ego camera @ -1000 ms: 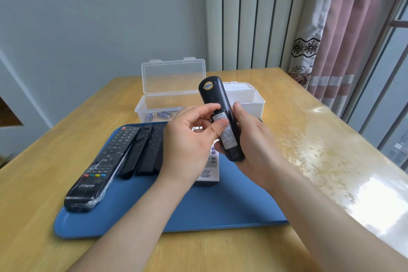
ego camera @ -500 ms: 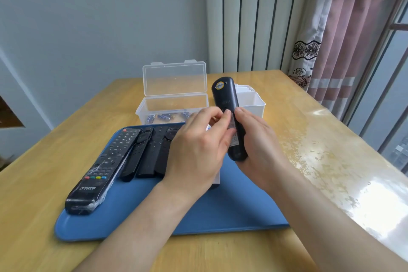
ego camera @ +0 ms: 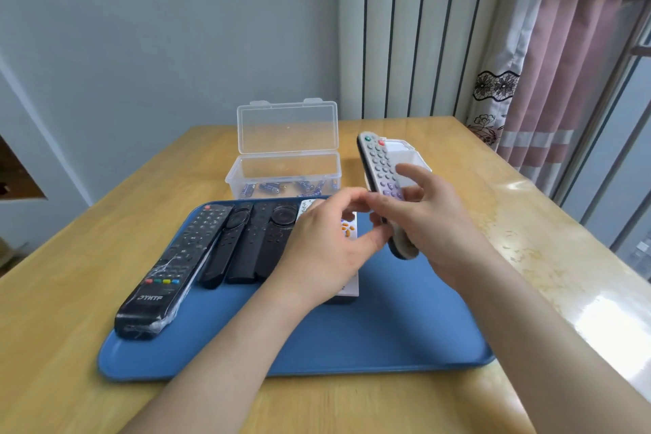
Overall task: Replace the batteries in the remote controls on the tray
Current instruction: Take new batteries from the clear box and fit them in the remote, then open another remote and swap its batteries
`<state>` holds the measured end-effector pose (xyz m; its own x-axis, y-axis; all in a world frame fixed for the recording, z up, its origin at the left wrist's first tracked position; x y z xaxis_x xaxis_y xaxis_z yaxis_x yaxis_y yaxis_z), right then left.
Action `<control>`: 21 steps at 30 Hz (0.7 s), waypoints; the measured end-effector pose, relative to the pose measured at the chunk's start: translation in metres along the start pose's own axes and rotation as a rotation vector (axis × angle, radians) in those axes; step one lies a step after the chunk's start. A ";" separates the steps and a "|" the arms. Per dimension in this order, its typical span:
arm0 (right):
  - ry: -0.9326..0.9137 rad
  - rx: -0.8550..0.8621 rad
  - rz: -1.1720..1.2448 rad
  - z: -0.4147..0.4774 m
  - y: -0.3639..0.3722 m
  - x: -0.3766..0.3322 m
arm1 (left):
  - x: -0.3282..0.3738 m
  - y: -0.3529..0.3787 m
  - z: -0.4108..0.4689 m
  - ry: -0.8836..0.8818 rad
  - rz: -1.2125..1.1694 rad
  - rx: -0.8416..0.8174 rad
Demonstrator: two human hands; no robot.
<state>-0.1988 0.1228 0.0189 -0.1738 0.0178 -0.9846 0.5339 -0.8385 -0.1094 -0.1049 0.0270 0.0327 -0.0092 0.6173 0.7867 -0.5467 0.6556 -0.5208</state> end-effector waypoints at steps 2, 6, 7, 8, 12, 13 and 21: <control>-0.017 0.018 -0.060 0.000 -0.002 -0.001 | -0.002 0.006 -0.001 -0.026 0.001 -0.020; -0.022 0.030 -0.155 0.000 0.002 0.010 | -0.010 0.018 -0.003 -0.090 -0.033 -0.067; -0.017 0.020 -0.163 0.001 0.004 0.011 | -0.010 0.017 -0.003 -0.084 0.001 -0.064; -0.021 0.015 -0.197 0.002 0.003 0.012 | -0.008 0.016 -0.002 -0.068 0.049 -0.065; -0.024 0.043 -0.723 0.006 -0.012 0.011 | -0.002 0.008 -0.001 0.039 0.385 -0.054; -0.020 0.064 -0.867 0.007 -0.018 0.011 | -0.003 0.011 -0.001 0.069 0.498 -0.070; -0.017 0.116 -1.260 0.005 -0.036 0.012 | -0.020 0.038 -0.007 0.086 0.815 -0.240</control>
<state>-0.2240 0.1504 0.0121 -0.5185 0.8302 -0.2047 -0.0848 -0.2882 -0.9538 -0.1194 0.0428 -0.0048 -0.2542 0.9606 0.1125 -0.2048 0.0602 -0.9769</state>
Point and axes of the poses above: each hand's wrist, its own z-axis towards the middle knuckle, its own y-axis out of the palm, x = y × z, the point moved 10 cm from there along z, towards the middle knuckle, and after that the axes turned 2 degrees about -y, right-handed, at the moved point
